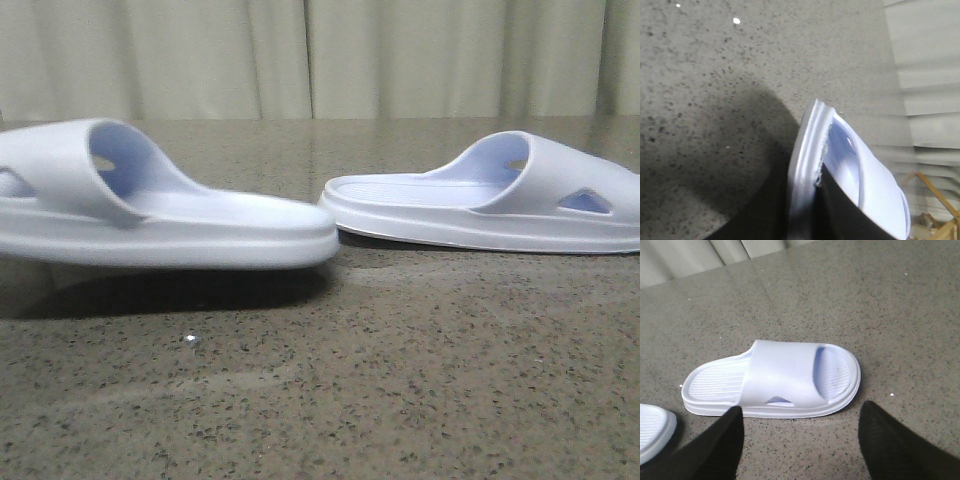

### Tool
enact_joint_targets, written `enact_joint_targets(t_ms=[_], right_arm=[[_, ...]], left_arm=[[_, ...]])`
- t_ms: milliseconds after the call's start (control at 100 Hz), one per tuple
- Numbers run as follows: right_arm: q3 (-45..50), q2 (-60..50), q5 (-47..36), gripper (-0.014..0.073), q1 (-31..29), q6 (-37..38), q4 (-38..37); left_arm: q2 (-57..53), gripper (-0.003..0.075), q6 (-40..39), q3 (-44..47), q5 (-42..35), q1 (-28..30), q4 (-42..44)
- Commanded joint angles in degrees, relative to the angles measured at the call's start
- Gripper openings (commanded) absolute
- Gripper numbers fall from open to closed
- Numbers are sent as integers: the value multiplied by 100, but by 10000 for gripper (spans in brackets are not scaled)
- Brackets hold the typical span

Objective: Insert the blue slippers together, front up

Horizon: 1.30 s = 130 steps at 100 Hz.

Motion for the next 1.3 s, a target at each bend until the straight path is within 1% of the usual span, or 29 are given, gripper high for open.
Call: enact_joint_targets(t_ms=[0, 240, 450, 680, 990, 1290], right_arm=[[-207, 320, -622, 425, -35, 74, -60], [-207, 1219, -1415, 424, -50, 435, -60], [-207, 2105, -1832, 424, -236, 594, -60], [-207, 2968, -2158, 424, -246, 594, 64], [-207, 3634, -2603, 424, -246, 594, 217], [-207, 3935, -2691, 424, -246, 594, 366]], left_arm=[[-224, 17, 144, -146, 80, -37, -584], [-655, 17, 144, -146, 215, -37, -1056], [-745, 17, 144, -146, 352, -37, -1083], [-745, 17, 144, -146, 459, -37, -1072], [-745, 17, 144, -146, 588, -37, -1062], [-745, 16, 144, -146, 592, -37, -1062]])
